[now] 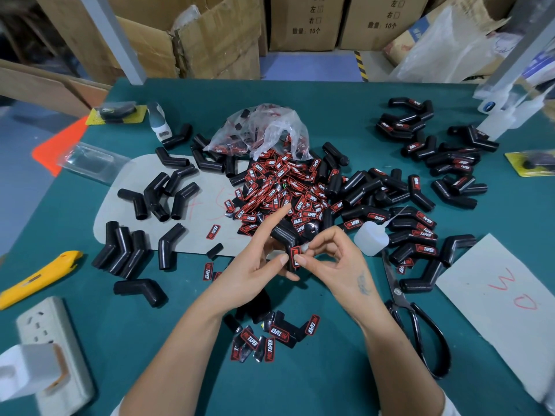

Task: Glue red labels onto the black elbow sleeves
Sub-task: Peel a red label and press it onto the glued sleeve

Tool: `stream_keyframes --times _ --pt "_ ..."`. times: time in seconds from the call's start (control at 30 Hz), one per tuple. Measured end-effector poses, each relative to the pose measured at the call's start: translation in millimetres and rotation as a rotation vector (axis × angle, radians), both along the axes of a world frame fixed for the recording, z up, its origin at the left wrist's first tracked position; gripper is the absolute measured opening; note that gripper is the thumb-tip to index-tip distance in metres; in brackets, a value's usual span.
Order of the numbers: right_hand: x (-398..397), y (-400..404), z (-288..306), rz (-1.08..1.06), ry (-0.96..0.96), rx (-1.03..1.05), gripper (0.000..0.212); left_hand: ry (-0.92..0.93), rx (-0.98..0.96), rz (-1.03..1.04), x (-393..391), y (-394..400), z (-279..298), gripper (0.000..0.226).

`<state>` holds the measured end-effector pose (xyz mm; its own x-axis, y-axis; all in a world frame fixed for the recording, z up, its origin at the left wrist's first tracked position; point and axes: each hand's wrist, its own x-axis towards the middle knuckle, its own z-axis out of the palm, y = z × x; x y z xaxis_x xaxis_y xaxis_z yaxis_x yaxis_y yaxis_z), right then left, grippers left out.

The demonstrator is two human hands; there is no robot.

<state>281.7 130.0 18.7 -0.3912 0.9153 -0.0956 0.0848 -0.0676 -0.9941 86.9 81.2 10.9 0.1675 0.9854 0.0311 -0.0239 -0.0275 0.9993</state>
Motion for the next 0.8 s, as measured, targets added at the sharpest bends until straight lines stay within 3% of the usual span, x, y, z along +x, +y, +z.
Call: stream_keyframes --times 0.8 --pt "-1.0 0.3 -1.4 -0.001 0.008 0.007 0.026 0.006 -0.036 0.121 6.1 -1.2 -4.2 0.071"
